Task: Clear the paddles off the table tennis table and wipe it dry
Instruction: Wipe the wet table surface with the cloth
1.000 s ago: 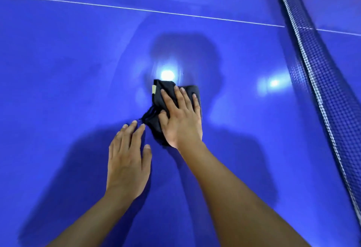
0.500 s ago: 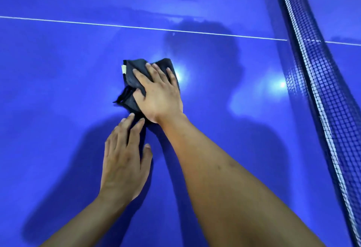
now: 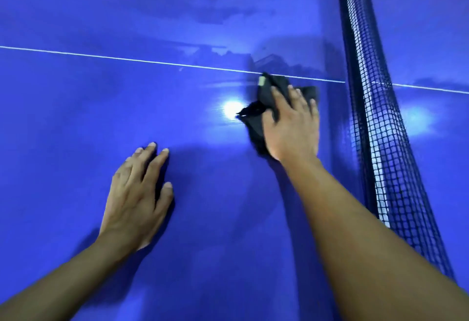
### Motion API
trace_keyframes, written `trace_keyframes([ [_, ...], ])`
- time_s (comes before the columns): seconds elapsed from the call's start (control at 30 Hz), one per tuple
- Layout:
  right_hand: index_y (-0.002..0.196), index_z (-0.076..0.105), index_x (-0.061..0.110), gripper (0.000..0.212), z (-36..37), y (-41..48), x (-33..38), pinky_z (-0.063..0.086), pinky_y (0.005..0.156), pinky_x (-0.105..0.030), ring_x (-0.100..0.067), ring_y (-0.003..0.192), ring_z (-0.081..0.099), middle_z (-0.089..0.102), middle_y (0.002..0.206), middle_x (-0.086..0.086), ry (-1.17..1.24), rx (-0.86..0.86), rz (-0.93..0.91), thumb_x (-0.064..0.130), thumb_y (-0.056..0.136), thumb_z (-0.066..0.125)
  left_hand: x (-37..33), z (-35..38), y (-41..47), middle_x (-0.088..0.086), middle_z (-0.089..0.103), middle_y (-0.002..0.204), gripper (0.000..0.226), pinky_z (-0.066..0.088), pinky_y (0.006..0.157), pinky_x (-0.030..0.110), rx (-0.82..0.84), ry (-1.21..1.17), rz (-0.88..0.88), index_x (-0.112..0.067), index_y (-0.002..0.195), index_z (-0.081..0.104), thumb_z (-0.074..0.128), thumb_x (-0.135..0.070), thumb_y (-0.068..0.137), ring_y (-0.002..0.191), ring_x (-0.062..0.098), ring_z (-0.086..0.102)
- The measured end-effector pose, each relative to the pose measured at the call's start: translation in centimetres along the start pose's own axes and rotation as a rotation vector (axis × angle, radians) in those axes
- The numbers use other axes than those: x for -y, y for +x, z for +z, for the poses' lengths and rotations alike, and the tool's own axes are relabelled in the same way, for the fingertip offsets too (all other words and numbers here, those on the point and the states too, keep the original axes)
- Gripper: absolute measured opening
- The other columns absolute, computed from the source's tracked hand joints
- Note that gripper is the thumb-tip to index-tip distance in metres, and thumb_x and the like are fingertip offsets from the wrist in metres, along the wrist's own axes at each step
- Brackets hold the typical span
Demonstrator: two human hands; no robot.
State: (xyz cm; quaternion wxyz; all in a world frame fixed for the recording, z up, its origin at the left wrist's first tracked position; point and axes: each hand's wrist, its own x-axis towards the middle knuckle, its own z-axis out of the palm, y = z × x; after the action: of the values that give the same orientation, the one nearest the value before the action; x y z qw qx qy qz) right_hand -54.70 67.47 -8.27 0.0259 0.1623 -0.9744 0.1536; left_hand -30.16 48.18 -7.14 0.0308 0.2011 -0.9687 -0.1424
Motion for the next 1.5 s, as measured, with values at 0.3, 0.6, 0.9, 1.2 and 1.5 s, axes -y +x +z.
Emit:
trace_keyframes([
  [0.3,0.157,0.038,0.022,0.059,-2.7,0.5,-6.9,0.004,0.128,-0.045,-0.025,0.155,0.019,0.028,0.165,-0.014,-0.031,-0.071,0.28,0.041,0.101,0.039,-0.2,0.5,-0.1,0.002,0.028,0.163,0.062,0.022,0.122,0.045,0.015,-0.022,-0.016,-0.018,0.152,0.038,0.033,-0.043,0.096,0.152,0.024,0.021],
  [0.6,0.159,0.033,0.021,0.08,-2.4,0.9,-4.4,0.006,0.127,-0.05,-0.034,0.154,0.019,0.024,0.165,-0.022,-0.094,0.003,0.383,0.059,0.089,0.028,5.4,-2.1,-0.9,0.0,0.026,0.164,0.06,0.019,0.122,0.039,-0.036,-0.122,0.098,-0.022,0.153,0.038,0.039,-0.038,0.095,0.153,0.02,0.019],
  [0.9,0.161,0.026,0.025,0.064,5.5,4.3,17.2,0.002,0.127,-0.046,-0.025,0.156,0.013,0.017,0.169,-0.013,-0.115,0.02,0.142,0.042,0.101,0.04,15.9,-3.9,-3.0,0.006,0.03,0.163,0.062,0.024,0.12,0.047,-0.001,0.0,0.04,-0.018,0.153,0.04,0.039,-0.04,0.095,0.152,0.029,0.026],
  [1.2,0.16,0.028,0.03,0.063,11.9,1.5,37.3,-0.002,0.127,-0.045,-0.021,0.157,0.008,0.018,0.17,-0.006,0.005,0.132,-0.308,0.044,0.1,0.036,16.5,-4.0,-3.3,0.01,0.031,0.163,0.061,0.024,0.12,0.047,0.017,0.021,0.05,-0.015,0.152,0.042,0.044,-0.038,0.095,0.152,0.03,0.026],
  [1.5,0.162,0.021,0.032,0.061,11.3,0.4,37.7,-0.008,0.126,-0.045,-0.019,0.158,0.002,0.01,0.171,-0.004,0.032,0.197,-0.225,0.042,0.103,0.029,15.8,-4.3,-3.2,0.019,0.043,0.153,0.056,0.033,0.116,0.057,-0.026,0.085,0.063,-0.003,0.14,0.054,0.037,-0.031,0.095,0.142,0.04,0.04],
])
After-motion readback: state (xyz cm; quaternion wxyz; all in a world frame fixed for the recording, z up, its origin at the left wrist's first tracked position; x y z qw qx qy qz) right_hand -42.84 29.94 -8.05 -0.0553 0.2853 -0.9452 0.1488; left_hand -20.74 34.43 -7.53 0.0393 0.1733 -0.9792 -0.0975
